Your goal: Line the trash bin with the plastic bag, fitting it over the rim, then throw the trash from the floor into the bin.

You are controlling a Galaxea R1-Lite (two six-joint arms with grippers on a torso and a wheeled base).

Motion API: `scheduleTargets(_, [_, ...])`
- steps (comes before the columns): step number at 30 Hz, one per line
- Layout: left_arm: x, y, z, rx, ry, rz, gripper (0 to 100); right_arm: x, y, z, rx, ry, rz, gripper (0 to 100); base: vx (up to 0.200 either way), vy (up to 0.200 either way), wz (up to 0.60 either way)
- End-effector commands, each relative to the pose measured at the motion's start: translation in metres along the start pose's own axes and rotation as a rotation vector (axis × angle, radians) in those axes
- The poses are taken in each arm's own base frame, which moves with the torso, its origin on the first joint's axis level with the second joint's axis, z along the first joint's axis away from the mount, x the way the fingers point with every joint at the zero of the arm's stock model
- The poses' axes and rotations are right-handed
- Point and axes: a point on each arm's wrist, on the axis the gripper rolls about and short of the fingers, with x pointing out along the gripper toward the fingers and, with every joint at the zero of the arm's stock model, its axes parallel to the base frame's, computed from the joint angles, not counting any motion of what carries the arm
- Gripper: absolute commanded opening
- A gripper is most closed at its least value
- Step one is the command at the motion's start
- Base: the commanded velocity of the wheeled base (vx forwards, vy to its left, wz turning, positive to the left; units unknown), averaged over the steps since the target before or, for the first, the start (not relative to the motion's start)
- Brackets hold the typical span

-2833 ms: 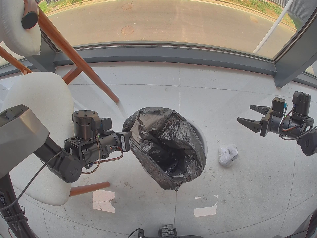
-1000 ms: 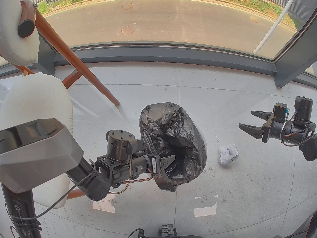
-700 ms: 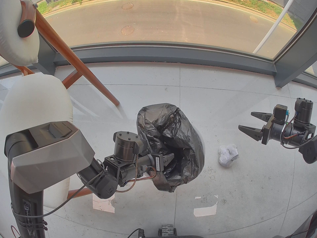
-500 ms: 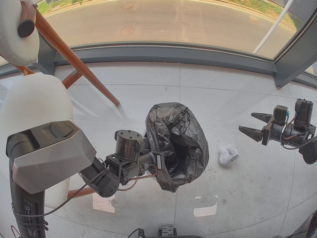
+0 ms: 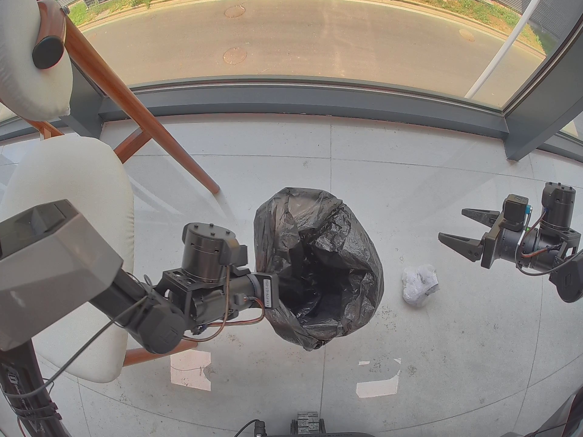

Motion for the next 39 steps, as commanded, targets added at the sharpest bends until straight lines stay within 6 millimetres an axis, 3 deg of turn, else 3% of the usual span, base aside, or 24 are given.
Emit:
scheduleTargets(1, [-0.015,0.019,0.002,0.005,-0.006,0.055,0,0.001,0.0,0.0,0.0,0.001,0.002,100,0.0,0.0,0.0])
scheduleTargets(4, [-0.018,0.03,-0.002,0.039,0.007,0.103,0,0.001,0.0,-0.001,0.001,0.003,-0.002,100,0.0,0.0,0.0])
scheduleTargets(13, [-0.016,0.032,-0.003,0.042,-0.008,0.106,0,0.001,0.0,-0.001,0.001,0.003,-0.002,100,0.0,0.0,0.0])
scheduleTargets(14, [-0.017,0.033,-0.006,0.04,0.003,0.109,100,0.0,0.001,-0.001,0.001,0.003,-0.002,100,0.0,0.0,0.0])
scheduleTargets(20, [-0.013,0.035,-0.011,0.038,0.012,0.113,100,-0.002,0.002,-0.004,0.007,0.013,-0.004,100,0.0,0.0,0.0])
scheduleTargets(27, [-0.009,0.031,0.005,0.047,-0.093,0.085,100,-0.002,0.003,-0.006,0.012,0.019,0.0,100,0.0,0.0,0.0])
scheduleTargets(32, [-0.004,0.022,0.03,0.027,-0.186,0.053,100,-0.002,0.003,-0.007,0.012,0.02,0.001,100,0.0,0.0,0.0])
scheduleTargets(35, [0.002,0.017,0.056,-0.003,-0.27,0.028,100,-0.001,0.003,-0.006,0.009,0.017,0.0,100,0.0,0.0,0.0])
scheduleTargets(39, [0.017,0.014,0.068,-0.003,-0.31,0.013,100,-0.002,0.003,-0.006,0.009,0.017,-0.001,100,0.0,0.0,0.0])
